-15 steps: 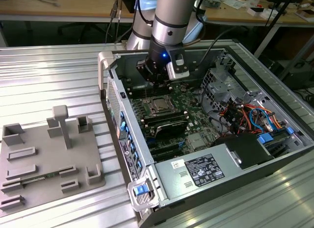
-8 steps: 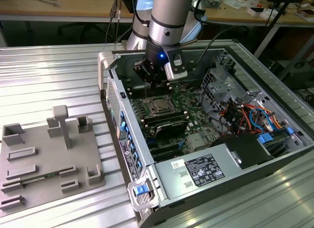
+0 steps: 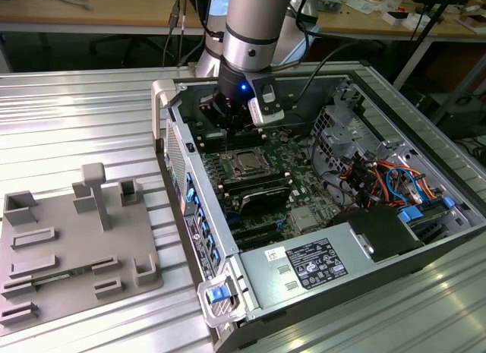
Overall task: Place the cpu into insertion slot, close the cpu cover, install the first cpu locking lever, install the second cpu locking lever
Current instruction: 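Install the first cpu locking lever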
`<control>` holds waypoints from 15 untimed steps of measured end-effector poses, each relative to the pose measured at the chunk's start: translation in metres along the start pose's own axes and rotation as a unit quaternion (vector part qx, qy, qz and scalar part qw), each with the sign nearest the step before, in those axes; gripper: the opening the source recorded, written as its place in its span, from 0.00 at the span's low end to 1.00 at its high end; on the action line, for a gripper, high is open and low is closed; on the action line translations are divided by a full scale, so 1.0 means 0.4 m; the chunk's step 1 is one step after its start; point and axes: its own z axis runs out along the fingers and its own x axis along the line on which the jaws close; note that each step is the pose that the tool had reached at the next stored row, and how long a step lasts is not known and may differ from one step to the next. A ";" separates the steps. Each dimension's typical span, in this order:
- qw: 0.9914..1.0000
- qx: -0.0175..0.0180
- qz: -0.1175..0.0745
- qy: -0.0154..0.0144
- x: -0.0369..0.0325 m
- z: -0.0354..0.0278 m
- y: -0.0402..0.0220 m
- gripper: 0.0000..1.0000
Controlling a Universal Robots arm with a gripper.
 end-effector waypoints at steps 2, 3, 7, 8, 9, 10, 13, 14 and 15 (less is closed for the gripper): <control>1.000 -0.001 -0.006 0.001 0.008 0.000 -0.003 0.11; 1.000 -0.002 -0.010 0.001 0.013 0.000 -0.005 0.11; 0.999 -0.004 -0.044 0.003 0.018 0.001 -0.007 0.11; 0.999 -0.004 -0.053 0.004 0.018 0.001 -0.007 0.11; 0.998 -0.004 -0.064 0.004 0.018 0.002 -0.007 0.11; 0.997 -0.004 -0.076 0.005 0.018 0.003 -0.007 0.11; 0.996 -0.005 -0.092 0.005 0.020 0.004 -0.002 0.11; 0.996 -0.005 -0.094 0.005 0.021 0.004 0.002 0.11; 0.995 -0.005 -0.098 0.006 0.023 0.005 0.007 0.11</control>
